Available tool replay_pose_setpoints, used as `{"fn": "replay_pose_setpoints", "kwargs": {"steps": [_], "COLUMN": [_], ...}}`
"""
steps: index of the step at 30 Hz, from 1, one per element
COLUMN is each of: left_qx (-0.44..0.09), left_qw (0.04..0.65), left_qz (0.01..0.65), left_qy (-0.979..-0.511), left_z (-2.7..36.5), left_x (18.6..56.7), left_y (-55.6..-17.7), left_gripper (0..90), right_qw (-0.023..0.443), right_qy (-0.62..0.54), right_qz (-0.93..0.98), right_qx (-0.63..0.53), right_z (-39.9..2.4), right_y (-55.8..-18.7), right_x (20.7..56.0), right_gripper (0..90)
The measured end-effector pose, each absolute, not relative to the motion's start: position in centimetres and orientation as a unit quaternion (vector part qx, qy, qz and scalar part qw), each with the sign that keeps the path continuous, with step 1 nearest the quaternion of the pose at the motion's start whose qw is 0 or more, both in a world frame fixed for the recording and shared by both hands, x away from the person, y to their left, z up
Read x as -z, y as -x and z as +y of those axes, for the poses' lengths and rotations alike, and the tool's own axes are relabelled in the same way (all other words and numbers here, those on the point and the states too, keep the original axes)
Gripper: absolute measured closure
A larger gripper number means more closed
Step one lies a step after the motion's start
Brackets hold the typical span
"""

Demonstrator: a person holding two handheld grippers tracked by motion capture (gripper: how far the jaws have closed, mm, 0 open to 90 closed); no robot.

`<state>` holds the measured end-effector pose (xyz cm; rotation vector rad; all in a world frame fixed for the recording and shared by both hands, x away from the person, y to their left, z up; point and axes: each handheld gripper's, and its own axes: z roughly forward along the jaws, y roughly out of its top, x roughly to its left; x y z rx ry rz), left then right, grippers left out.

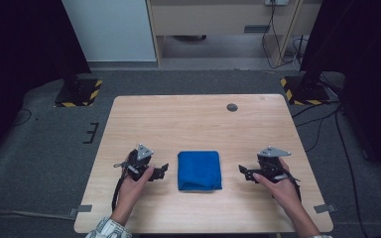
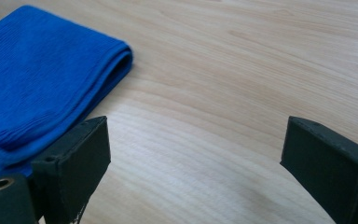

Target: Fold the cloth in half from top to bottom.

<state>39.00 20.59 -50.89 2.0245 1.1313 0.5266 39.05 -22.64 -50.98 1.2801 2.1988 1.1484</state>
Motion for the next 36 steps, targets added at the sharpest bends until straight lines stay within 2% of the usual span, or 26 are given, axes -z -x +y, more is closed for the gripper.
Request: {"fn": "replay_pose_setpoints", "kwargs": {"steps": [15,27,32,36], "left_qx": [-0.201,-0.199,-0.198,-0.198], "left_qw": [0.337,0.322,0.321,0.318], "left_qz": [0.479,0.479,0.481,0.484], "left_qy": [-0.785,-0.792,-0.792,-0.791], "left_z": [23.0,22.9,23.0,23.1], "left_x": [52.4,53.1,53.3,53.5], "left_y": [-40.3,-40.6,-40.7,-40.8], "left_gripper": [6.3,6.3,6.3,6.0], "right_qw": [0.183,0.183,0.194,0.221], "right_qy": [-0.524,-0.551,-0.543,-0.524], "right_qz": [0.732,0.738,0.745,0.758], "right_qx": [-0.395,-0.345,-0.335,-0.319], "right_z": [-25.3,-26.0,-25.7,-25.0], "right_y": [-42.6,-43.4,-43.3,-43.0], "right_x": [52.0,53.3,53.6,53.9], "right_gripper": [9.0,8.2,6.4,5.4]}}
